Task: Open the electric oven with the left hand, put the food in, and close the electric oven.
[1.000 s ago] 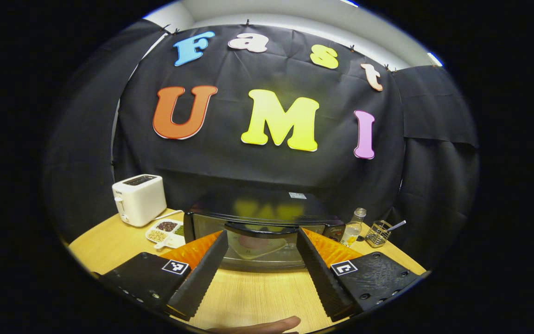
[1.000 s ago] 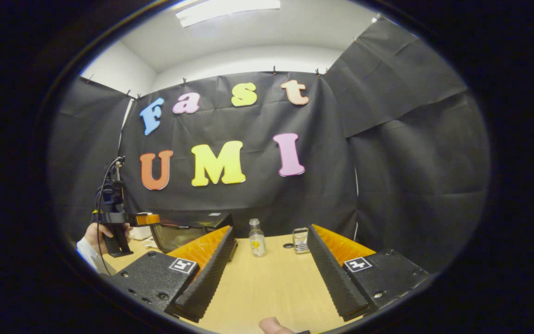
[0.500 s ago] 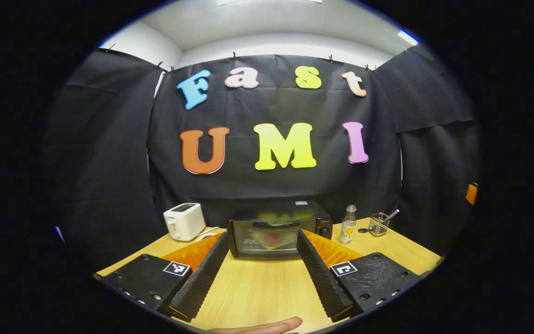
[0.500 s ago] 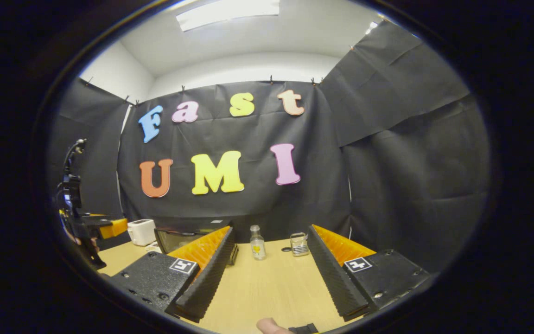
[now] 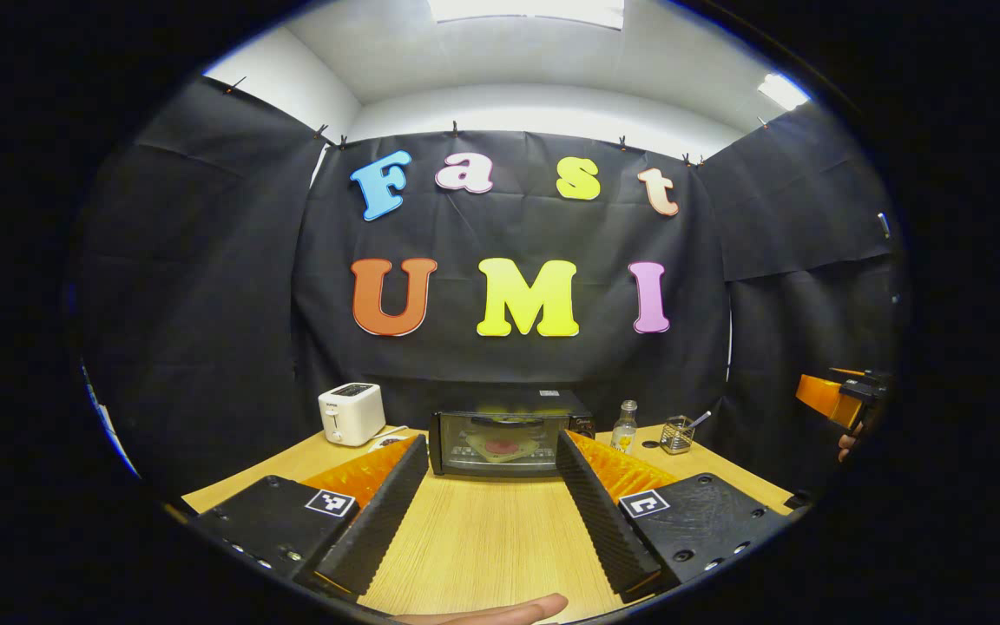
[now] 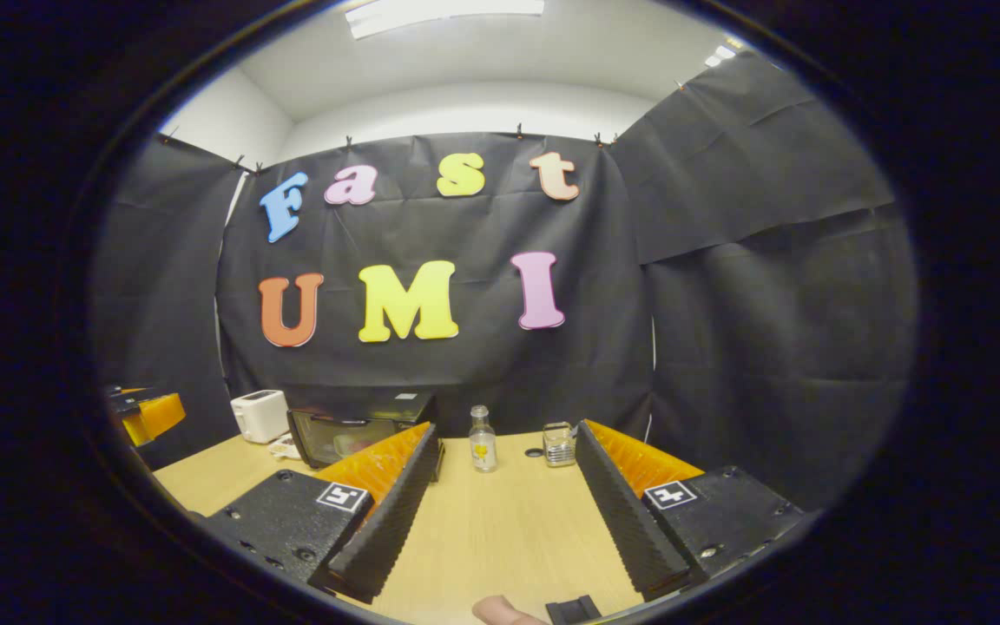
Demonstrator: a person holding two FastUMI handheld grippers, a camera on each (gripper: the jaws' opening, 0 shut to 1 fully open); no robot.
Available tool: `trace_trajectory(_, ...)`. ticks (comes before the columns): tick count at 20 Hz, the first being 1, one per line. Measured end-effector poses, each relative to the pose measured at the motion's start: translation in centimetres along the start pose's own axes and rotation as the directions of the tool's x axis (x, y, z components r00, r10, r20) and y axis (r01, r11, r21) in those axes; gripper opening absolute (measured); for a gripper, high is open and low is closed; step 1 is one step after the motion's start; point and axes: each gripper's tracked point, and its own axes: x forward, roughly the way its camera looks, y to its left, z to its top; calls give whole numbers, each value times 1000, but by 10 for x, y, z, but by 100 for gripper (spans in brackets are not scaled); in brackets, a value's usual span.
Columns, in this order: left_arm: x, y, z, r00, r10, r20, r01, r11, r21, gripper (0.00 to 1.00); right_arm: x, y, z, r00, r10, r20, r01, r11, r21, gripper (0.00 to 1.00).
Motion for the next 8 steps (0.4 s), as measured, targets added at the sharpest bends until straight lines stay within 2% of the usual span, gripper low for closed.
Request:
trace_trajectory(3, -4, 6, -4, 1000, 9, -11, -9, 1000, -11, 95, 6, -4, -3, 1000, -14, -13, 14, 1000, -7, 96)
trace_trajectory(4, -3, 7, -4, 1000, 12, -14, -12, 1000, -14, 95, 6, -3, -5, 1000, -14, -17, 14, 1000, -7, 100)
trace_trajectory(5, -2, 8, -5, 1000, 13, -16, -13, 1000, -18, 95, 6, -3, -5, 1000, -11, -22, 10, 1000, -6, 96)
trace_trajectory(7, -3, 8, -7, 1000, 11, -28, -12, 1000, -21, 95, 6, -1, -7, 1000, -1, -29, 1, 1000, -3, 96)
trace_trajectory(8, -3, 9, -8, 999, 13, -29, -14, 1000, -18, 83, 5, 0, -8, 1000, 2, -30, -2, 1000, -4, 96)
